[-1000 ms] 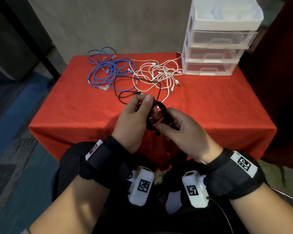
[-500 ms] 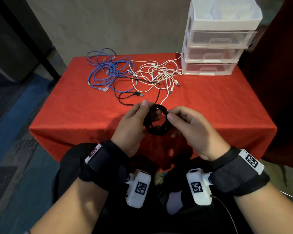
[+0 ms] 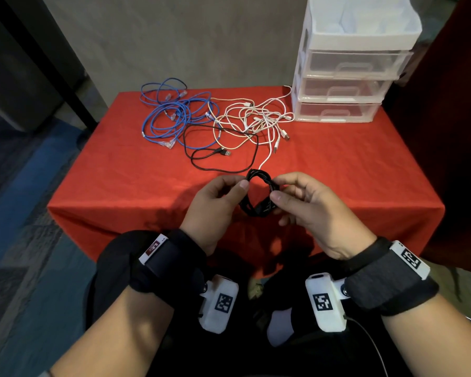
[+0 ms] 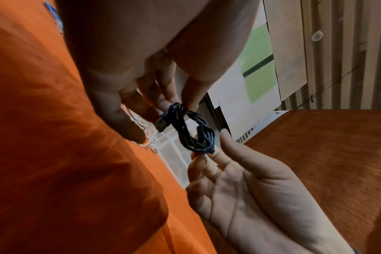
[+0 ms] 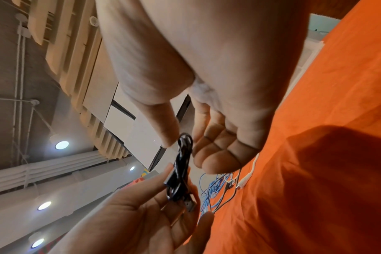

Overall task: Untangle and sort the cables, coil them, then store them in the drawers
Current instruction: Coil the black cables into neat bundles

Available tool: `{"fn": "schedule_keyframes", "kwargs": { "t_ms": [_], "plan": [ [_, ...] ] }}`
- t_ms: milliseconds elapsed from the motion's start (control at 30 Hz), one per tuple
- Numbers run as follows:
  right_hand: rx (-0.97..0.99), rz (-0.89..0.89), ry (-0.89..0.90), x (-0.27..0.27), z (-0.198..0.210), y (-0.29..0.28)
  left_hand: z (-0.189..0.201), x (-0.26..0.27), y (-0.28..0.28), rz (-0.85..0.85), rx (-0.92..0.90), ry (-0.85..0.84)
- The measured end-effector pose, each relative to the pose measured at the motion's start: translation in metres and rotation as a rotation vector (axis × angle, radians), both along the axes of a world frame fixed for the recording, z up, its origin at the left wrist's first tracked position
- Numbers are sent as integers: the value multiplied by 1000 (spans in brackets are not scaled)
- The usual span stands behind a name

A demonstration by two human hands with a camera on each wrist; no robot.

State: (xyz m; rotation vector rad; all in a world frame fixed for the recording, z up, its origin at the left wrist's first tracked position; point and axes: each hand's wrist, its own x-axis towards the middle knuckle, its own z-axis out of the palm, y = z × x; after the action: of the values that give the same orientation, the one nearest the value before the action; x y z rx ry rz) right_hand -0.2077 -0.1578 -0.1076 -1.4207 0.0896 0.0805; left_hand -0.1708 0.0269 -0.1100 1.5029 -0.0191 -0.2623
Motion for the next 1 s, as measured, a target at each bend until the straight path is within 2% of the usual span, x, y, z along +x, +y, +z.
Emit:
{"fn": "schedule_keyframes", "kwargs": {
  "t_ms": [233,433,533,700,800,1000],
  "plan": [
    [46,-40,61,3,7,-10,-9,7,-11,-15,-46,27],
    [51,-157,154,34,16,-55,-11,38,-33,-65,77,-21],
    [95,-298,191,62,18,-95,-14,65,-37,-88,298,-147],
    [98,-508,300,108,7,-154,-13,116,-28,-26,682,-319],
    [58,-596,337,125,-1,-175,-12,143,-11,-25,917,-347],
    [57,-633,352,132,-12,-189,-22,157,21,-160,1164,-364]
  ]
}}
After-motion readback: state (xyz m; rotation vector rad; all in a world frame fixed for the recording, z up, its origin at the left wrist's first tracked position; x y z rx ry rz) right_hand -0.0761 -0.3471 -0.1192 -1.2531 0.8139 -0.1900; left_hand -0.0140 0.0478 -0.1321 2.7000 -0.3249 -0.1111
